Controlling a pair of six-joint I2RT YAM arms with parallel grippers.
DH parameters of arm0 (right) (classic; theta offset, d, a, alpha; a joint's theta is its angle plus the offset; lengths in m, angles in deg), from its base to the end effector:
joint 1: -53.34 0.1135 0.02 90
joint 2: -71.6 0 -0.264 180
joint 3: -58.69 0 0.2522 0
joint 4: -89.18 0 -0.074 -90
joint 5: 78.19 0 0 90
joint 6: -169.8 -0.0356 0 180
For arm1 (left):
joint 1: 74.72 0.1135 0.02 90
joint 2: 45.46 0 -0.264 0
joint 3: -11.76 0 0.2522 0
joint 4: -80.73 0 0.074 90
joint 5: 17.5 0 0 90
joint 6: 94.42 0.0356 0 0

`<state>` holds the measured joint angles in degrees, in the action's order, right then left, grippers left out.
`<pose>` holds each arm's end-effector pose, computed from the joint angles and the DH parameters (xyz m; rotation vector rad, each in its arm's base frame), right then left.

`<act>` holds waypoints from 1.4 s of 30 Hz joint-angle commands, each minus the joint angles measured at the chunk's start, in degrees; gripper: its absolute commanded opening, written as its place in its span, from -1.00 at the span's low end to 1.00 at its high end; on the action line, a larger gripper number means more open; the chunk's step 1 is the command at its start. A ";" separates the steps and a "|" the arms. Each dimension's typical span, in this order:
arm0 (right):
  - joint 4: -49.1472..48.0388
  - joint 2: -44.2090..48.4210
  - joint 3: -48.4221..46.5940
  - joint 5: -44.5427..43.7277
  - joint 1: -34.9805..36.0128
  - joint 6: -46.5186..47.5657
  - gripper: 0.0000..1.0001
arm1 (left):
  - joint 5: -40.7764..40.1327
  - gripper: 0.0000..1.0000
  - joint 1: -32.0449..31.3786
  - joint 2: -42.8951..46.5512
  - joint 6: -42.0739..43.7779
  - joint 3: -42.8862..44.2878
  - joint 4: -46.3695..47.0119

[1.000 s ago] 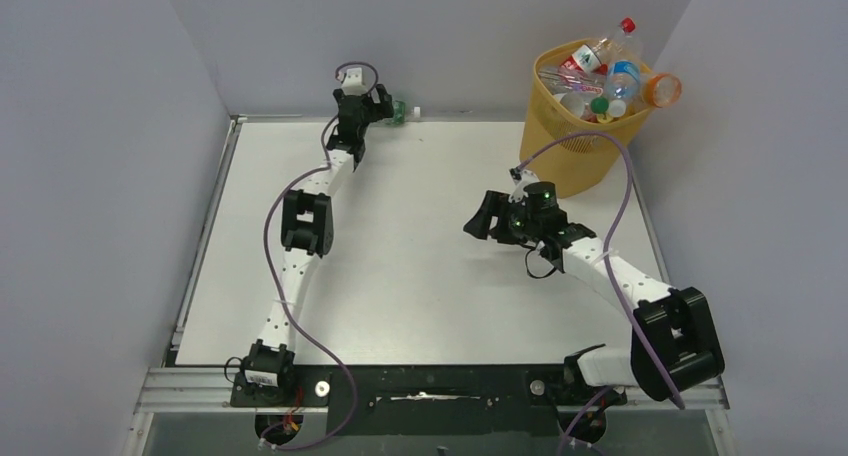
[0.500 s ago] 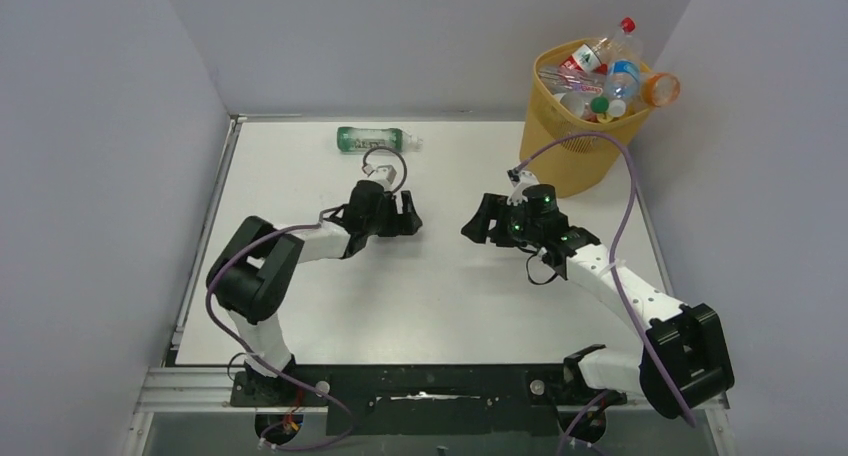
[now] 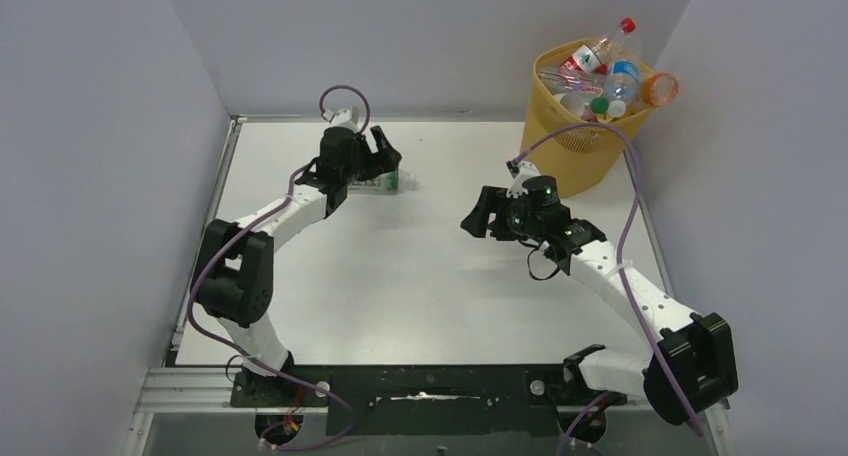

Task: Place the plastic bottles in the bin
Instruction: Adjust the plastic bottle at the center of the board.

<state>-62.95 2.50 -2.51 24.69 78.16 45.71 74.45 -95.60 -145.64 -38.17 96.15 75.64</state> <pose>0.2361 0.1179 0.2619 0.0533 2.2995 0.8039 0.3843 -0.1479 0.2657 -0.2002 1.9836 -0.6603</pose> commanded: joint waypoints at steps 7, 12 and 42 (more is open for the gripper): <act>1.74 -1.85 -5.92 2.12 5.43 1.27 0.30 | -4.80 0.70 -0.91 2.96 -3.75 -2.50 -8.66; -0.59 -4.36 -1.29 -2.81 16.11 -0.42 0.29 | -8.20 0.70 -1.96 17.37 -4.32 -10.40 -12.85; -9.29 -32.65 -22.26 -5.39 16.01 4.63 0.37 | -4.11 0.73 -10.09 60.73 -33.85 -51.20 -16.30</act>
<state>-70.38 -27.47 -23.10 18.03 93.18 51.66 70.89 -104.54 -83.57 -68.97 45.18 52.25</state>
